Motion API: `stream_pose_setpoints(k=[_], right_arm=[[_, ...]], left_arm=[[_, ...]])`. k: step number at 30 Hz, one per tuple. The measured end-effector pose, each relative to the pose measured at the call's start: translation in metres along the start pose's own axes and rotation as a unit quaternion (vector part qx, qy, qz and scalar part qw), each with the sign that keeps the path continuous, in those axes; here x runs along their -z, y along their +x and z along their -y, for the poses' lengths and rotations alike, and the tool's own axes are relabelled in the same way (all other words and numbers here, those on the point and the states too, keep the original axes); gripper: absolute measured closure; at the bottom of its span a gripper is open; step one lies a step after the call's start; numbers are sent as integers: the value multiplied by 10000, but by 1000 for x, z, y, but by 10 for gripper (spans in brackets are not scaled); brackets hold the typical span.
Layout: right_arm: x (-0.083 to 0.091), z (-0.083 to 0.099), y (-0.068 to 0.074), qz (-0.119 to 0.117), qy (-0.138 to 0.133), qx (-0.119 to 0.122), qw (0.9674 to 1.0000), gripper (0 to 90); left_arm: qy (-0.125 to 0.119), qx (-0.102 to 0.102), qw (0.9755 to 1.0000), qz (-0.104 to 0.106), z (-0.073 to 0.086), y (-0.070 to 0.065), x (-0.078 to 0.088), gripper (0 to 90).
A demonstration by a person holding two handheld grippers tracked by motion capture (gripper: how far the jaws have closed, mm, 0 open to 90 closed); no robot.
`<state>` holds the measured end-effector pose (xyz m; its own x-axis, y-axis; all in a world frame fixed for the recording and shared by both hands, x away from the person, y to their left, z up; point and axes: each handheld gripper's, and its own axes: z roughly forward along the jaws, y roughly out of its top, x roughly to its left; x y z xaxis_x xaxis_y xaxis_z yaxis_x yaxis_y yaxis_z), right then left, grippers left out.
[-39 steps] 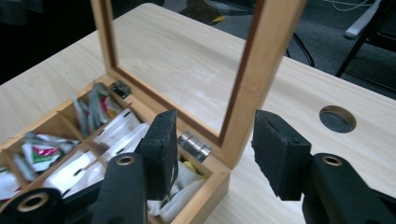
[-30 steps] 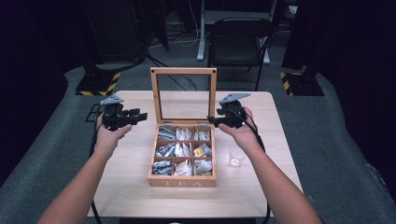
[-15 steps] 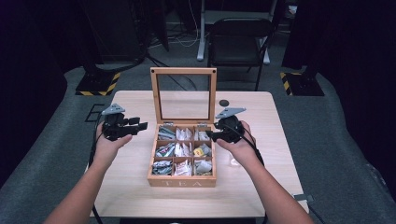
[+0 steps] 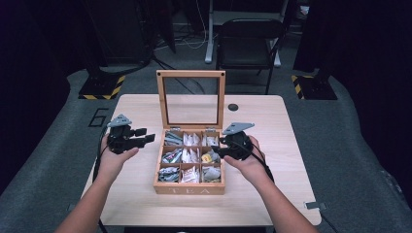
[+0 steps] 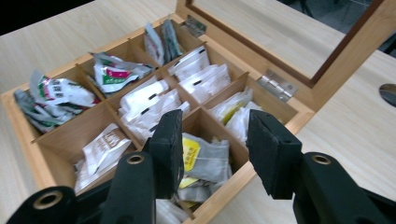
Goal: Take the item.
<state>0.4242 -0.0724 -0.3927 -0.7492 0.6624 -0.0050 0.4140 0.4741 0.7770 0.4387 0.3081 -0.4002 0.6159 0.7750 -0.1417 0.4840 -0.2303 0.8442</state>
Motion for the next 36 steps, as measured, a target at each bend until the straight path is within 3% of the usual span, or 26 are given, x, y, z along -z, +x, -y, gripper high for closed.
stream_pose_setpoints(k=[3, 10, 16, 25, 29, 36], right_arm=[[0, 4, 5, -56, 21, -10, 10000, 558], [-2, 14, 12, -202, 19, 27, 9998, 572], [-3, 23, 17, -258, 9, 154, 9995, 631], [-8, 39, 27, -490, -16, 173, 9986, 594], [-10, 43, 26, -590, 5, 129, 9982, 576], [-14, 47, 30, -673, 49, 91, 9977, 571]], left_arm=[[3, -47, 10000, -85, 4, -2, 1, 488], [-54, -65, 9999, -67, 10, -7, 3, 487], [-86, 56, 9999, 80, 16, -10, 1, 486], [-216, 64, 9997, 94, 20, -11, 11, 486], [-141, 10, 9999, 82, 23, -10, 13, 485], [-161, 135, 9998, 15, 30, -4, 14, 485]])
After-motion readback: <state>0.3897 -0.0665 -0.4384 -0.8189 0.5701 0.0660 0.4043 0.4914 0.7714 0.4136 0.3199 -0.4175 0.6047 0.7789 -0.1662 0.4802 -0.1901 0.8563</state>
